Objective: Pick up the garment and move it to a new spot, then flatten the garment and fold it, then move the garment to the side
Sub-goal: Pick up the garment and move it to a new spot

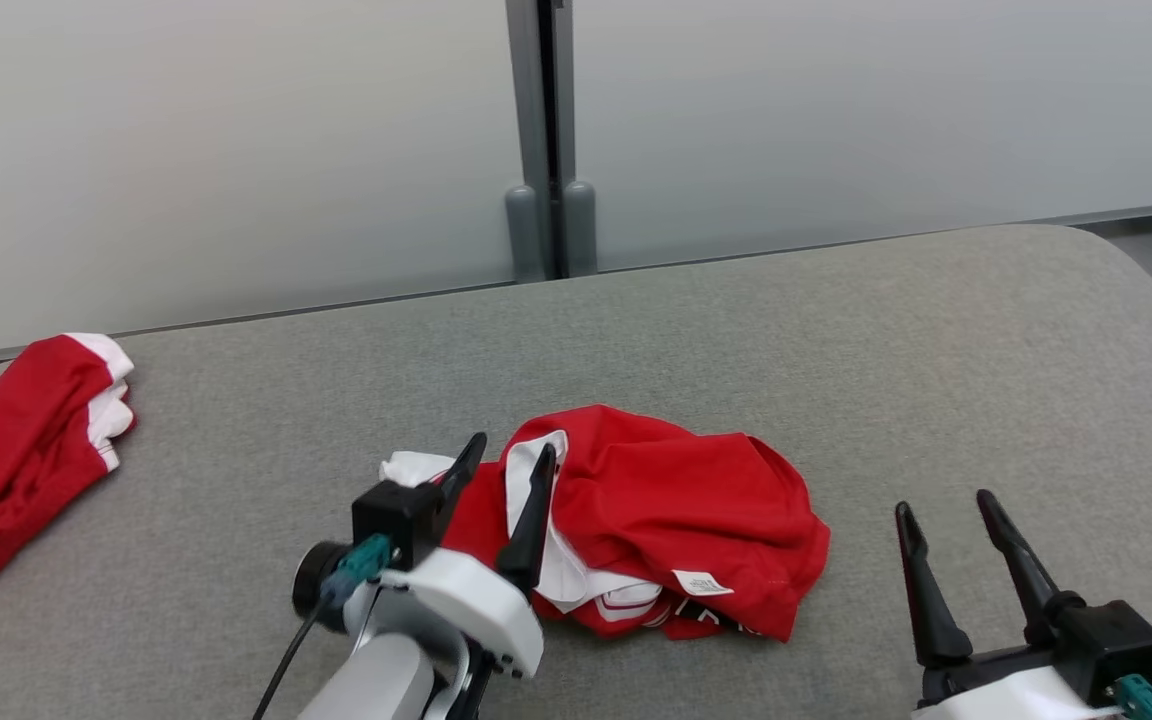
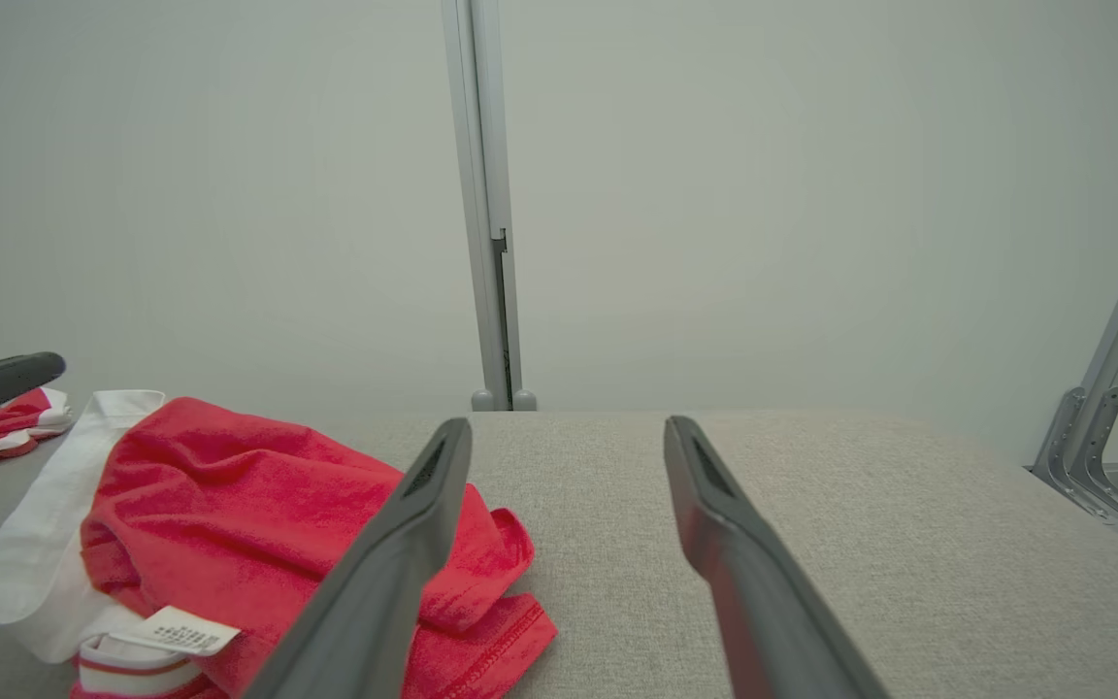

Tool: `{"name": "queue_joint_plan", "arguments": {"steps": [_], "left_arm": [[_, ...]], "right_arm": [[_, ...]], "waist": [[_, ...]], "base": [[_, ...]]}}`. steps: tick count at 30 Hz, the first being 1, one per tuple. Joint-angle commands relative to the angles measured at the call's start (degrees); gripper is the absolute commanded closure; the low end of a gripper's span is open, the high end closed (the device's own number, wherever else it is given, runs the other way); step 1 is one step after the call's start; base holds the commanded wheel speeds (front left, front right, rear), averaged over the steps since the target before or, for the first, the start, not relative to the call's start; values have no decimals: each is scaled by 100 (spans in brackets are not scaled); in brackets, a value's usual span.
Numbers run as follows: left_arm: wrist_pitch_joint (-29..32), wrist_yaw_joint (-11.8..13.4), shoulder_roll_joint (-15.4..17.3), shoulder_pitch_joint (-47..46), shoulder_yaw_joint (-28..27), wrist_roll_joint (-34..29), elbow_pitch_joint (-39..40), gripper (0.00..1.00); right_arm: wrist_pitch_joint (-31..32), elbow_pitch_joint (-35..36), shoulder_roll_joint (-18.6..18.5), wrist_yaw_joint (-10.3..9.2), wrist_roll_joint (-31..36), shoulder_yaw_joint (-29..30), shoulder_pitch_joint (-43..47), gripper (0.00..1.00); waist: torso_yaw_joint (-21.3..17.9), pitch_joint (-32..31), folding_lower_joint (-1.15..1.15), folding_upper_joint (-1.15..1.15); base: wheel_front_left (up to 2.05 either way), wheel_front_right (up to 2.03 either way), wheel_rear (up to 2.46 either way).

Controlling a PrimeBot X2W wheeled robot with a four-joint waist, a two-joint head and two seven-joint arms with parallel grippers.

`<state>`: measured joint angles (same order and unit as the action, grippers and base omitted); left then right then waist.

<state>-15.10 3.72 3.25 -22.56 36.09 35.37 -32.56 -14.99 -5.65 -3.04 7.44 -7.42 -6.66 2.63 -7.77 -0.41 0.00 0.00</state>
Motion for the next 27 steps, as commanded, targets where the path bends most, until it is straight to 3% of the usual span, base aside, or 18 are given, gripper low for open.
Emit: {"name": "queue_joint_plan", "arguments": {"steps": [1,7,14,27], "left_arm": [[-3,51,106,345,-144,-214,216,0],[-7,83,264,1490,-922,-1196,1479,0],[-5,-59,237,2341,-1832,-1852,2095,0],[-6,-564,103,2841,-3022,-2408,2218,0]], "right_arm": [[-30,64,-19,9,28,79,23,0],[-30,198,-61,8,114,407,142,0],[-30,175,-84,8,191,611,352,0],[-30,-39,-9,6,195,746,500,0]], "waist": [[166,-29,0,0],[637,-107,0,0],[968,-275,0,0],[712,-344,0,0]], "base": [[0,0,0],[0,0,0],[0,0,0],[0,0,0]]}}
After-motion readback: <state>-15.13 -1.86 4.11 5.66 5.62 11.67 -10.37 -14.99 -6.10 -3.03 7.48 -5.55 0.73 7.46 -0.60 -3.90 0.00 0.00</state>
